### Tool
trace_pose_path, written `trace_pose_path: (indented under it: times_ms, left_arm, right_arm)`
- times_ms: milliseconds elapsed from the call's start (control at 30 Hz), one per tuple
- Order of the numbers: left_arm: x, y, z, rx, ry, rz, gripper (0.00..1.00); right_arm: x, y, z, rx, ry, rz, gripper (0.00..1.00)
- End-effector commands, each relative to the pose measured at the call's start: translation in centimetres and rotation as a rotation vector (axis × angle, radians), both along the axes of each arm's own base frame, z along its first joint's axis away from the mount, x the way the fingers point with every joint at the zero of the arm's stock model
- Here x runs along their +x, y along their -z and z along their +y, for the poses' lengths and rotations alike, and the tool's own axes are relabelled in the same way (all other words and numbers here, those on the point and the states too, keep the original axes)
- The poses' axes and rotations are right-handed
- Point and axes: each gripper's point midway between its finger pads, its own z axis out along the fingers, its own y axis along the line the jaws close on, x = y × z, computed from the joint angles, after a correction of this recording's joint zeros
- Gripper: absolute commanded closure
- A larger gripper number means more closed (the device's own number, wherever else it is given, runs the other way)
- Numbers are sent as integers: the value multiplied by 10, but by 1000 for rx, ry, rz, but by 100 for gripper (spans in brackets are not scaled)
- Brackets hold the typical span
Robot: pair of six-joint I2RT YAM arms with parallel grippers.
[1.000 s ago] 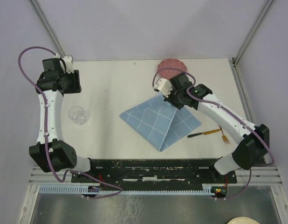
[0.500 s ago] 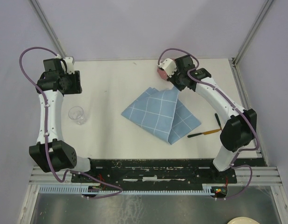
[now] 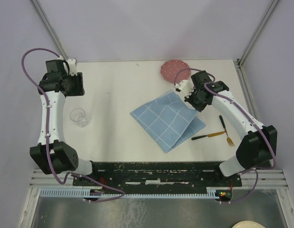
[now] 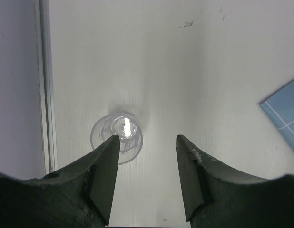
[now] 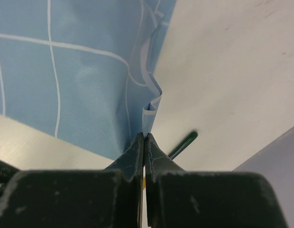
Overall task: Set the dinner table for one person
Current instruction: Fold the napkin at the center of the board.
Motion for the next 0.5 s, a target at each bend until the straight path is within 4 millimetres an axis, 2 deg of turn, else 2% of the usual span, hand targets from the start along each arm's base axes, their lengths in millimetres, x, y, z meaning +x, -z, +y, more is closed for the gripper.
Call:
trace_pose_path:
  times_ms: [0, 267, 367, 467]
  left_arm:
    - [11, -9, -4, -9, 15, -36, 42]
    - [12, -11, -6, -2, 28, -34, 42]
    - [10, -12, -4, 16, 32, -34, 42]
    - [7, -12, -3, 30, 36, -34, 42]
  right_arm:
    - [-33, 25, 0, -12, -62, 185, 99]
    - [-64, 54, -1, -56, -111, 473, 98]
    - [-74, 55, 4, -28, -125, 529, 98]
    - [-71, 51, 9, 2, -112, 511, 98]
